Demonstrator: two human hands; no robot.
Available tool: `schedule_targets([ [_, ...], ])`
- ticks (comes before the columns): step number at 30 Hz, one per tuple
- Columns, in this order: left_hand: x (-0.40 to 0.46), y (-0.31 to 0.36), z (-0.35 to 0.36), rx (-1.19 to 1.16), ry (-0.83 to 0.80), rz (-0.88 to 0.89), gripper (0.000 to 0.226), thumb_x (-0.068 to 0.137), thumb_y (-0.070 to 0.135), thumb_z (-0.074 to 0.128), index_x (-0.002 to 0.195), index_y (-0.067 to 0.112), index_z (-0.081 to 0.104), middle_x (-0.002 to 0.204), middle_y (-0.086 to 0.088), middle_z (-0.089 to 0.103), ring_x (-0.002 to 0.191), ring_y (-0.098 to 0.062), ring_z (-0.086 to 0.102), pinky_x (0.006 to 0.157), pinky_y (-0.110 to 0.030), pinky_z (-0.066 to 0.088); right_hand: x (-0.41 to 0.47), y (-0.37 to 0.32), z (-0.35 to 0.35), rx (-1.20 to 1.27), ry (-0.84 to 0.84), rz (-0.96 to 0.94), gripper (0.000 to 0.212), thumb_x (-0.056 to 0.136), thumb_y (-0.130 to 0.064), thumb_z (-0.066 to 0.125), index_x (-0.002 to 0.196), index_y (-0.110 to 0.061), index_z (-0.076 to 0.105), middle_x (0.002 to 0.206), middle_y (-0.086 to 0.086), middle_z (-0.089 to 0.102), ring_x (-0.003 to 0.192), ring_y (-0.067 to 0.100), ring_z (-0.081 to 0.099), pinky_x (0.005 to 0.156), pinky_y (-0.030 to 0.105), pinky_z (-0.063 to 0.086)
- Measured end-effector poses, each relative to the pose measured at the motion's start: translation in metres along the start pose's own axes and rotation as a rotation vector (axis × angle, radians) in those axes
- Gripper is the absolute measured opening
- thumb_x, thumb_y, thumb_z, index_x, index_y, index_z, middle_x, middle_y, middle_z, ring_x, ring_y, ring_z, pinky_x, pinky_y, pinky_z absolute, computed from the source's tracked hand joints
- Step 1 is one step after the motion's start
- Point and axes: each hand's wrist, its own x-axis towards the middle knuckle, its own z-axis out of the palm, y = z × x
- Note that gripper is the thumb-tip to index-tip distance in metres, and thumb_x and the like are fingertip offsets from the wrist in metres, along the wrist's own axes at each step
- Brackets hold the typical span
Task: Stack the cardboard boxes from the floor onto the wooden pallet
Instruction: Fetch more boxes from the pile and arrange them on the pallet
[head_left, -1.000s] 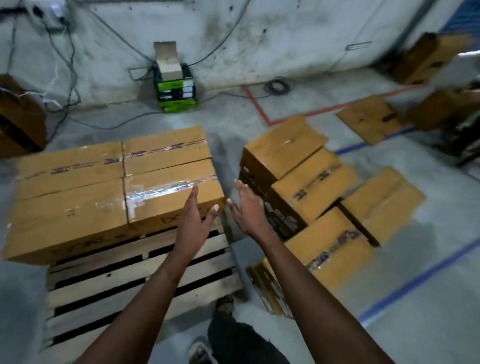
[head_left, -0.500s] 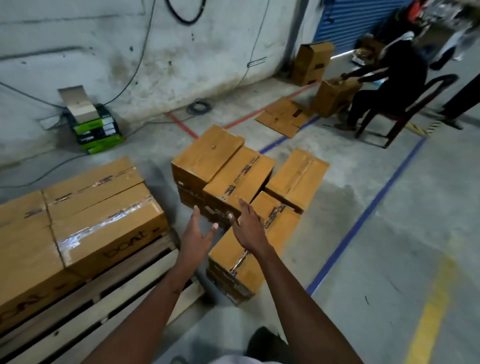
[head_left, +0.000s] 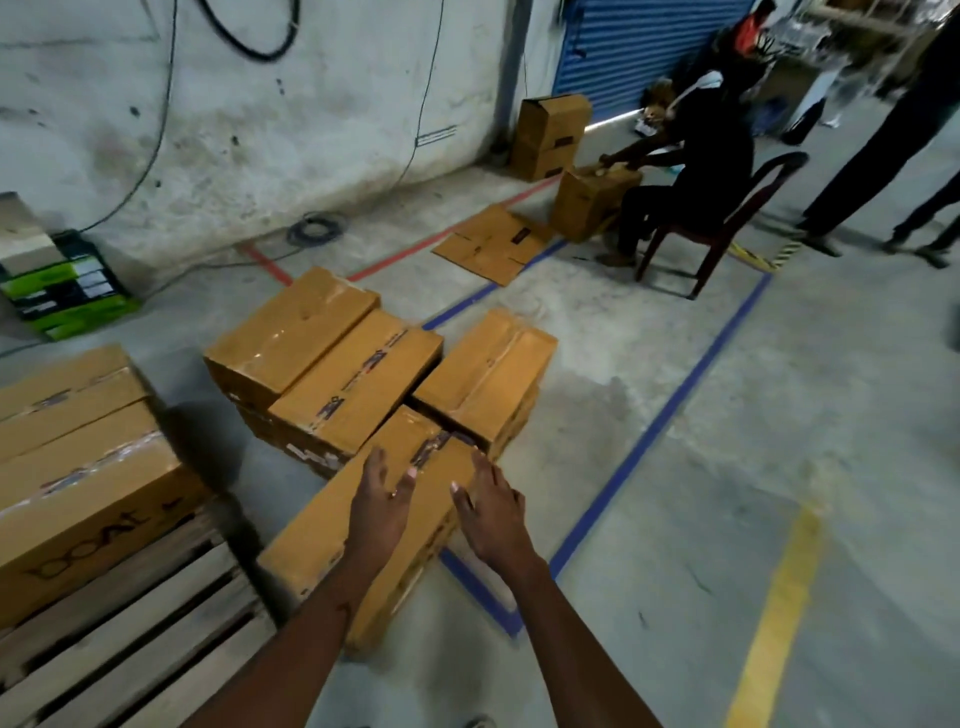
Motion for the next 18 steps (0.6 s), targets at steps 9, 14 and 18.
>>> schedule_targets([
  [9, 0.038, 0.061, 0.121, -0.046, -0.016, -0.038, 0.070, 0.105, 0.032, 0.062, 0.164, 0.020, 0.027, 0.164, -0.001, 0.041, 0.150, -0.022, 0.041, 0.117, -0.044, 0.042, 0.061, 0.086, -0.097, 0.062, 0.040, 0.019, 0.075, 0.106, -0.065, 0.029, 0.167, -0.023, 0.022, 0.169, 0.005, 0.034, 0.150, 0.028, 0.039, 0.120, 0.052, 0.027],
  [14, 0.089, 0.073, 0.178, -0.112, 0.030, -0.149, 0.067, 0.105, 0.030, 0.061, 0.163, 0.017, 0.030, 0.163, -0.005, 0.043, 0.149, -0.026, 0.042, 0.113, -0.042, 0.042, 0.121, 0.133, -0.126, 0.068, 0.023, 0.027, 0.069, 0.108, -0.062, 0.036, 0.166, -0.027, 0.021, 0.169, 0.003, 0.033, 0.151, 0.027, 0.038, 0.120, 0.053, 0.026],
  [18, 0.139, 0.070, 0.219, -0.168, 0.043, -0.229, 0.066, 0.104, 0.028, 0.063, 0.162, 0.014, 0.033, 0.162, -0.010, 0.044, 0.148, -0.030, 0.043, 0.112, -0.044, 0.043, 0.185, 0.170, -0.151, 0.026, -0.022, 0.008, 0.072, 0.107, -0.065, 0.035, 0.167, -0.028, 0.020, 0.170, 0.002, 0.034, 0.153, 0.025, 0.036, 0.122, 0.054, 0.025],
])
